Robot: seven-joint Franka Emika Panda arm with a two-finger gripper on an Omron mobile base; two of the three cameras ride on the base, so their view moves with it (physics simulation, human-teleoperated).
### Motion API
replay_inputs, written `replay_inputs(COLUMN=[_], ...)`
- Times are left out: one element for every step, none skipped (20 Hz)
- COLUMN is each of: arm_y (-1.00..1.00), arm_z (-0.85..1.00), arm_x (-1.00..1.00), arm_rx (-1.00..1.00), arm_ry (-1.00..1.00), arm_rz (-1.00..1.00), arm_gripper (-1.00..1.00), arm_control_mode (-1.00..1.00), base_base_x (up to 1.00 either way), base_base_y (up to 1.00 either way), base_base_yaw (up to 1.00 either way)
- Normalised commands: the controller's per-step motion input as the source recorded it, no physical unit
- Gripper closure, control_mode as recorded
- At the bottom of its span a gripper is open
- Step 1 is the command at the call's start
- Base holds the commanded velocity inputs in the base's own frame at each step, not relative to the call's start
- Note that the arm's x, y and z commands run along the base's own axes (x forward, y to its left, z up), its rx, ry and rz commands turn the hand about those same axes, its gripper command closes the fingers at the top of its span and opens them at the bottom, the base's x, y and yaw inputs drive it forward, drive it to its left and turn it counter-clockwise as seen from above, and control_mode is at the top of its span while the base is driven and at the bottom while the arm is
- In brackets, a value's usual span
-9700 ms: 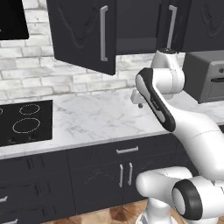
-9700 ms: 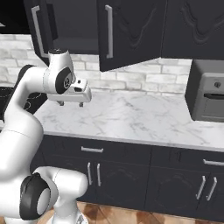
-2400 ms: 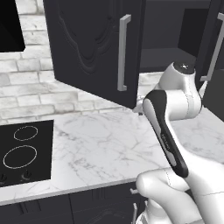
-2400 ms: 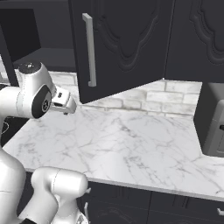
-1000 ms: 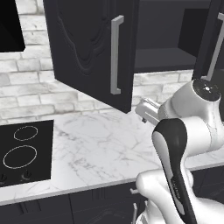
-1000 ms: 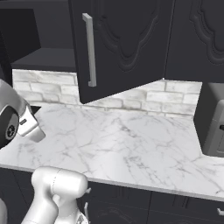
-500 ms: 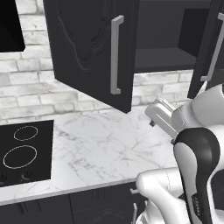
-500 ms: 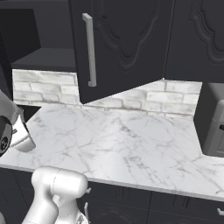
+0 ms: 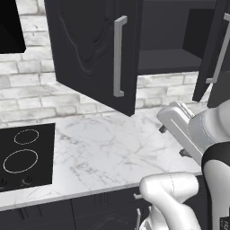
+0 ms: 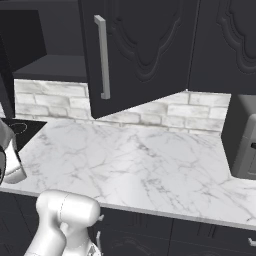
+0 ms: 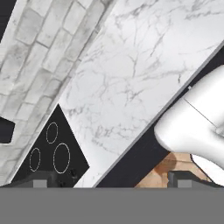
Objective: Close all open cabinet doors.
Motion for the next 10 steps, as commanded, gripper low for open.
replay_inputs(arm_y=[0.28, 0.29, 0.31, 0.32, 0.36, 0.37, 0.34, 0.31, 0.29, 0.24], arm_z=[0.12, 0.11, 0.10, 0.10, 0.09, 0.09, 0.10, 0.11, 0.11, 0.11], arm_x=[-0.19, -0.17, -0.13, -0.08, -0.04, -0.04, -0.05, -0.09, -0.13, -0.20], arm_rx=[0.08, 0.07, 0.07, 0.07, 0.05, 0.05, 0.04, 0.02, 0.02, 0.02], arm_ry=[0.00, 0.00, 0.00, 0.00, 0.00, 0.00, 0.00, 0.00, 0.00, 0.00], arm_rz=[0.00, 0.00, 0.00, 0.00, 0.00, 0.00, 0.00, 0.00, 0.00, 0.00], arm_gripper=[-1.00, -1.00, -1.00, -1.00, -1.00, -1.00, -1.00, -1.00, -1.00, -1.00], arm_control_mode=[-1.00, -1.00, -1.00, -1.00, -1.00, -1.00, -1.00, -1.00, -1.00, -1.00], base_base_x=[0.00, 0.00, 0.00, 0.00, 0.00, 0.00, 0.00, 0.00, 0.00, 0.00], base_base_y=[0.00, 0.00, 0.00, 0.00, 0.00, 0.00, 0.00, 0.00, 0.00, 0.00], base_base_yaw=[0.00, 0.00, 0.00, 0.00, 0.00, 0.00, 0.00, 0.00, 0.00, 0.00])
